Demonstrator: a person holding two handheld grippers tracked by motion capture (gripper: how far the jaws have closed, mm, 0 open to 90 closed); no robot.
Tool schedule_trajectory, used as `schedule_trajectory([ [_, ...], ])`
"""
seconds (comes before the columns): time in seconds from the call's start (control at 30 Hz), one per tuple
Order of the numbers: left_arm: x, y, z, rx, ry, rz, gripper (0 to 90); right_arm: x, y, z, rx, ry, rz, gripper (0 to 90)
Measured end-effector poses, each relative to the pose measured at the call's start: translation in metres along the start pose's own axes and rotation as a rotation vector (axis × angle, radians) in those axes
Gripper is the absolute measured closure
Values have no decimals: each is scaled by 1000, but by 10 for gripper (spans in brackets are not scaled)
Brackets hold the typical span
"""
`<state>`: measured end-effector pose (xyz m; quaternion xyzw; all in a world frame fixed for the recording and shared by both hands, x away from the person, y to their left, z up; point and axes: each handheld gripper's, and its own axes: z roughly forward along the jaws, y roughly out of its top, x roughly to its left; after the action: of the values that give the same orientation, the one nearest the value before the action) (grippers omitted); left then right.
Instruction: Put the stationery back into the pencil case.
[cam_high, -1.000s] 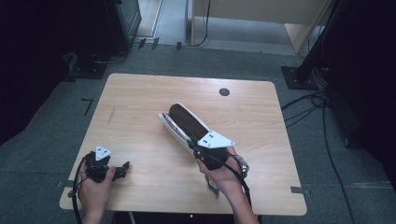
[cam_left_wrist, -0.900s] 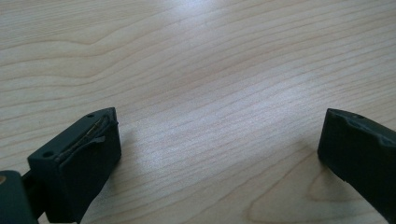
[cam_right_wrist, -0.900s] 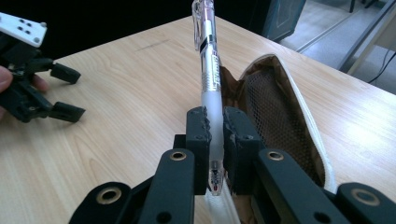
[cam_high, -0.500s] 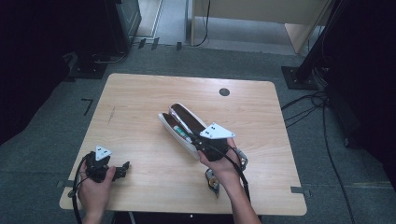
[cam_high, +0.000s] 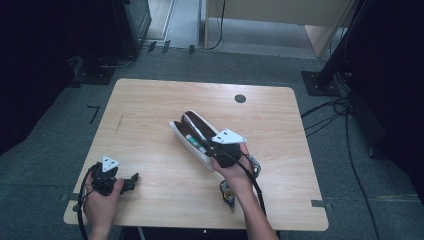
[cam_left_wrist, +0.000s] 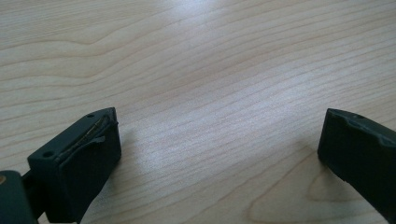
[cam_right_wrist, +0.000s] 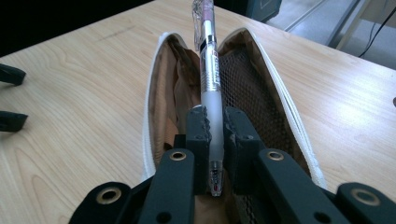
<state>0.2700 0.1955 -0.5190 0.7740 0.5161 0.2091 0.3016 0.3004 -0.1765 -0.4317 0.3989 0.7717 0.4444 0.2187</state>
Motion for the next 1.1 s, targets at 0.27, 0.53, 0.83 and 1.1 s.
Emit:
schedule_trajectory([
  [0.27, 0, 0, 0, 0, 0, 0, 0, -2, -6, 11, 48, -16, 1, 815],
  [0.53, 0, 0, 0, 0, 0, -1, 0, -2, -12, 17, 76, -30, 8, 815],
  [0.83, 0, 0, 0, 0, 0, -1, 0, -4, -17, 23, 106, -37, 17, 814],
  [1.1, 0, 0, 0, 1, -1, 0, 0, -4, -21, 28, 127, -24, 22, 813],
])
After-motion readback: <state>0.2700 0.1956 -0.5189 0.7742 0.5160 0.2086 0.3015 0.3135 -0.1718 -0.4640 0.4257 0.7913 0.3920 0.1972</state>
